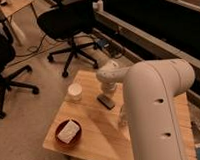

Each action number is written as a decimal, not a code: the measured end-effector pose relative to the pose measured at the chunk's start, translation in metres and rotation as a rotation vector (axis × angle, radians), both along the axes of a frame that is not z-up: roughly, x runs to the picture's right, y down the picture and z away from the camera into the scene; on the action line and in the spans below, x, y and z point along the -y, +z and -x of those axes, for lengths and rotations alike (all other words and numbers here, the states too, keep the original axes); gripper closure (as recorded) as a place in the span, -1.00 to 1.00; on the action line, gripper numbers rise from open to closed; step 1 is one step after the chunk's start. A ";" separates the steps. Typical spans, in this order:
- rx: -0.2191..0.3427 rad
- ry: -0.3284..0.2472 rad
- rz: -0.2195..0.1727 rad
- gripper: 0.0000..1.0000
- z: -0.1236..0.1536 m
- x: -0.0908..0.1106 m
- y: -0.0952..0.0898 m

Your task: Push the eraser across the table

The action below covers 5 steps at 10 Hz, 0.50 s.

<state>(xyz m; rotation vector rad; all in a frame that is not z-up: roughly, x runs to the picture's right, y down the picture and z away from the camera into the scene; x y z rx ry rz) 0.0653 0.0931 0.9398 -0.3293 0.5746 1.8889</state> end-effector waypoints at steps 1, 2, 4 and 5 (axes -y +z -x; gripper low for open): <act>0.019 0.004 0.018 1.00 0.009 -0.006 -0.004; 0.037 0.011 0.032 1.00 0.018 -0.012 -0.010; 0.102 0.034 0.055 1.00 0.051 -0.024 -0.029; 0.131 0.039 0.063 1.00 0.065 -0.030 -0.039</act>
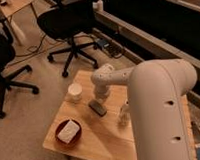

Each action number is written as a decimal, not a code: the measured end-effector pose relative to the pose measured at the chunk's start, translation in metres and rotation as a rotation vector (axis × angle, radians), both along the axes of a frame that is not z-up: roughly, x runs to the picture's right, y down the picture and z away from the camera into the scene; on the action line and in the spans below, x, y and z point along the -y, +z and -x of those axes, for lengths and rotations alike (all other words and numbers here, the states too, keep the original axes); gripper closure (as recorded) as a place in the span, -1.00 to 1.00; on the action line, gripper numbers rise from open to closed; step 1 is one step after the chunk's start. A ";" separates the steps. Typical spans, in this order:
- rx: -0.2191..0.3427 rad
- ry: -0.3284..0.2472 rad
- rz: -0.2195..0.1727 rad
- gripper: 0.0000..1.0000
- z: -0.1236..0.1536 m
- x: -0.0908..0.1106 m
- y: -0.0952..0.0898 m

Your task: Push the eraser across the table

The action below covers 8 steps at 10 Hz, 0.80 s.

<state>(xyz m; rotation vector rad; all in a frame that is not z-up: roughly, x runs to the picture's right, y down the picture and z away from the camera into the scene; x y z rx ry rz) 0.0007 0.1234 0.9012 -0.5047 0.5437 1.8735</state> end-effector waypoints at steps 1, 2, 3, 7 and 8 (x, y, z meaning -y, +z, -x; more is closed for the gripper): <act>0.040 -0.003 0.016 1.00 0.018 -0.013 -0.015; 0.095 -0.024 0.042 1.00 0.045 -0.033 -0.033; 0.160 -0.061 0.071 1.00 0.074 -0.055 -0.052; 0.278 -0.156 0.101 1.00 0.119 -0.086 -0.093; 0.241 -0.173 0.074 1.00 0.108 -0.072 -0.094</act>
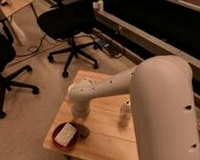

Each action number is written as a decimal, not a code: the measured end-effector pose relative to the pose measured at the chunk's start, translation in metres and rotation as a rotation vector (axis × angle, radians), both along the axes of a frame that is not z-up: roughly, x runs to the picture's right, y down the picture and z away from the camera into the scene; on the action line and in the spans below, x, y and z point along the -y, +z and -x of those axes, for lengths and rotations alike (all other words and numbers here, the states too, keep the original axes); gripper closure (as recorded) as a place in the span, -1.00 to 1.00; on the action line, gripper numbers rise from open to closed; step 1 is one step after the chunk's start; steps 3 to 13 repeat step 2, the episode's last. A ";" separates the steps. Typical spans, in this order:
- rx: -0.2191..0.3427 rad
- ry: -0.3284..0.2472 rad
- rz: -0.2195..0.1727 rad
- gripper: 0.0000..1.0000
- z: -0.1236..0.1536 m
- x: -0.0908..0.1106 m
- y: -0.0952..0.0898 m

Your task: Push the eraser across the table

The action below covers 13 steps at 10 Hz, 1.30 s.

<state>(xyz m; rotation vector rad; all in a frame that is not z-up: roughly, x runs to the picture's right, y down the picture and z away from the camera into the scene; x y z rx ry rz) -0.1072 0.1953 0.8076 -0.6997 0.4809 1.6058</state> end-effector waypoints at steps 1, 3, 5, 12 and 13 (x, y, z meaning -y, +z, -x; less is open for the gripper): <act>-0.043 -0.005 -0.034 1.00 -0.014 0.015 0.000; -0.127 0.003 -0.092 0.94 -0.040 0.040 -0.002; -0.127 0.003 -0.092 0.94 -0.040 0.040 -0.002; -0.127 0.003 -0.092 0.94 -0.040 0.040 -0.002; -0.127 0.003 -0.092 0.94 -0.040 0.040 -0.002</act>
